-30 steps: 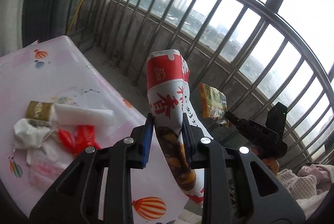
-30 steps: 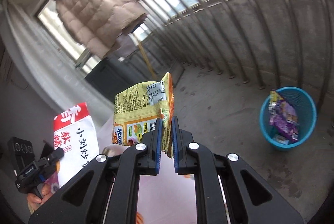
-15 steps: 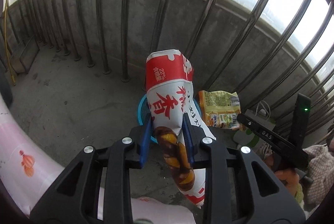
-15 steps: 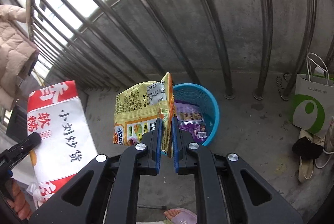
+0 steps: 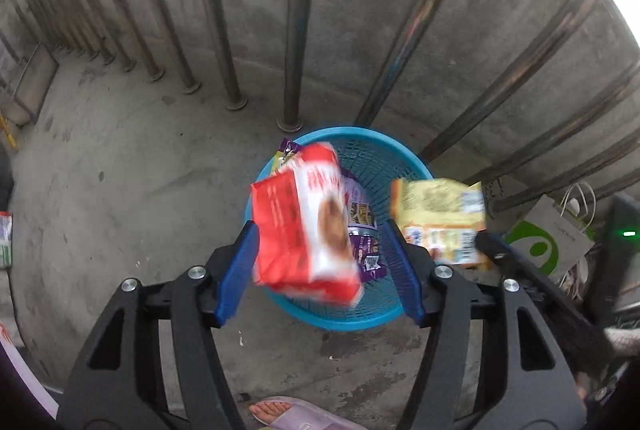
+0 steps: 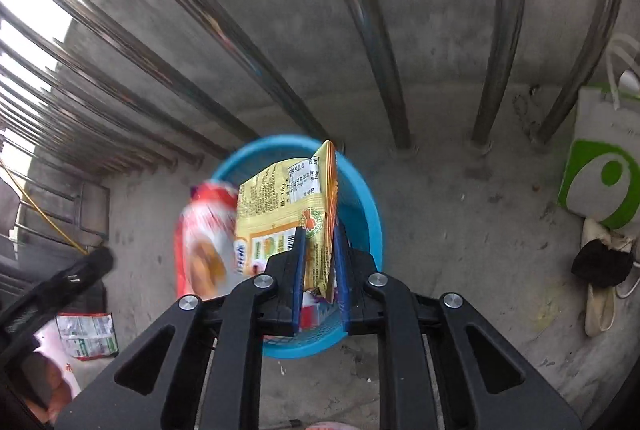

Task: Collect trash
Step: 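Carry both items over the blue basket and open both grippers, then move both grippers back to the table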

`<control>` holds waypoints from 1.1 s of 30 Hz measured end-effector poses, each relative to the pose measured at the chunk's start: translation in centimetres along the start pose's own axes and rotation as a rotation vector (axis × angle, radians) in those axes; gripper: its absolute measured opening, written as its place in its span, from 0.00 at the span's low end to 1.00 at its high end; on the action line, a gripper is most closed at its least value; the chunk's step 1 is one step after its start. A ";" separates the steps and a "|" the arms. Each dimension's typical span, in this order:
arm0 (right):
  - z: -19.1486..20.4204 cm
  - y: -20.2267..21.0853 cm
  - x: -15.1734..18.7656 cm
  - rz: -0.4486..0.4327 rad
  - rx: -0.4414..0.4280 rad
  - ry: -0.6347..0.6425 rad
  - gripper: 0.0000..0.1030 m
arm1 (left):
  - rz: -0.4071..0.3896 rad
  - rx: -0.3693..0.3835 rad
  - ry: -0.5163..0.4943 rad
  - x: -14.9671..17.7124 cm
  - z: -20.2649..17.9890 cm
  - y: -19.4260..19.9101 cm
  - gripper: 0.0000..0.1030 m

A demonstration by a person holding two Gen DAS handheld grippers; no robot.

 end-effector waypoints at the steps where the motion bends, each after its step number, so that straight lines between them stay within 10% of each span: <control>1: -0.2 -1.0 0.0 0.030 0.003 -0.007 0.15 | -0.003 0.020 0.012 0.0 0.3 0.5 0.60; 16: 3.2 0.1 1.2 0.013 -0.093 0.075 0.34 | -0.207 -0.043 0.033 6.5 5.4 17.1 0.73; 23: 8.8 -1.8 1.6 0.069 -0.072 0.193 0.68 | -0.281 -0.043 0.185 16.9 11.3 24.5 0.74; 27: 10.7 -8.0 2.0 0.173 0.144 0.342 0.65 | -0.315 -0.113 0.265 23.3 14.2 26.7 0.75; 30: 10.1 -11.3 1.7 0.228 0.187 0.354 0.27 | -0.321 -0.167 0.359 27.9 16.6 27.3 0.75; 33: 9.3 -14.1 1.7 0.294 0.199 0.330 0.26 | -0.332 -0.191 0.465 31.9 19.0 28.4 0.75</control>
Point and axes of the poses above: each gripper's, at about its wrist camera, not at the fingertips, and y roughly against the way its jaws point, z to its left, x to its underside, the point moved 6 cm from there along -y, roughly the way its jaws point, and after that the axes turned 12 degrees about z, right-handed, at the moved point
